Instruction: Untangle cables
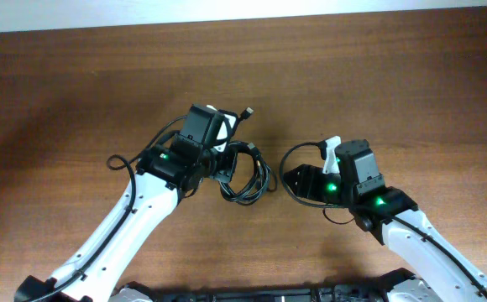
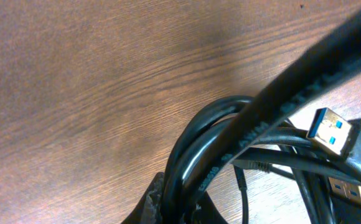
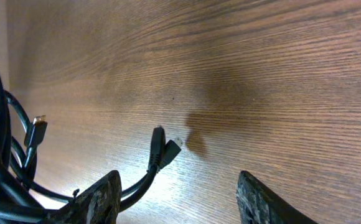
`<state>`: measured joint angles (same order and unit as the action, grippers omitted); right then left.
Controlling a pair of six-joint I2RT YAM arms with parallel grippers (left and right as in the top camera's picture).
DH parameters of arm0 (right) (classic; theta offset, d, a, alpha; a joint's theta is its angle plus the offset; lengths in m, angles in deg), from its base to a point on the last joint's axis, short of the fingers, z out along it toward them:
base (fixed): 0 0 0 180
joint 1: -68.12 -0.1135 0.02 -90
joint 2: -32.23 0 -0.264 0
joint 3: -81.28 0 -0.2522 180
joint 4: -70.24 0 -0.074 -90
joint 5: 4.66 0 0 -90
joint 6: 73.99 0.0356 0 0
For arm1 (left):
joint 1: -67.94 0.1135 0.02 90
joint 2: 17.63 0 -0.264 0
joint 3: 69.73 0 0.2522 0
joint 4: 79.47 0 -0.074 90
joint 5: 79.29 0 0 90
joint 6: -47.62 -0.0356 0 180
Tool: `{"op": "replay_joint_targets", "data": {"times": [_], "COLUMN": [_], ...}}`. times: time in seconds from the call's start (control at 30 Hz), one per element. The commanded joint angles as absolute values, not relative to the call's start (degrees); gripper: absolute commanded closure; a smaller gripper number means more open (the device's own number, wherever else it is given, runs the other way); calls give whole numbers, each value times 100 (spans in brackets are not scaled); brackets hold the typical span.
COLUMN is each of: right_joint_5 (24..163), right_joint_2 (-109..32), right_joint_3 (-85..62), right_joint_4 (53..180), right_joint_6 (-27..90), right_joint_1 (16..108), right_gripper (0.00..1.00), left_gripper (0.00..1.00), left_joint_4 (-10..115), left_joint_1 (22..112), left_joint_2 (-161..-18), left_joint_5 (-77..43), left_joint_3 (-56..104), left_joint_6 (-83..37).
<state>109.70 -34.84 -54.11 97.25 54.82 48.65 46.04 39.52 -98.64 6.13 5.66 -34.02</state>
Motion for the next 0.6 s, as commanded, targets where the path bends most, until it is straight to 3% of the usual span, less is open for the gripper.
{"op": "replay_joint_targets", "data": {"times": [0.0, 0.03, 0.13, 0.37, 0.4, 0.57], "right_joint_5": [11062, 11062, 11060, 11573, 11720, 12789], "right_joint_2": [-3462, -3462, -3462, -3462, -3462, -3466], "right_joint_3": [-5387, -5387, -5387, -5387, -5387, -5387], "right_joint_4": [9625, 9590, 9245, 9046, 9050, 9067], "right_joint_6": [4896, 4877, 4774, 4772, 4711, 3718], "right_joint_1": [4903, 4903, 4903, 4903, 4903, 4900], "right_gripper": [41, 35, 27, 21, 16, 15], "left_gripper": [100, 100, 100, 100, 100, 100], "left_joint_4": [4598, 4602, 4598, 4600, 4600, 4602], "left_joint_1": [3961, 3961, 3961, 3961, 3961, 3961], "left_joint_2": [-9829, -9829, -9829, -9829, -9829, -9829], "left_joint_5": [467, 467, 463, 382, 382, 380], "left_joint_3": [651, 651, 651, 651, 651, 653], "left_joint_6": [-3841, -3841, -3972, -4626, -4853, -5242]}}
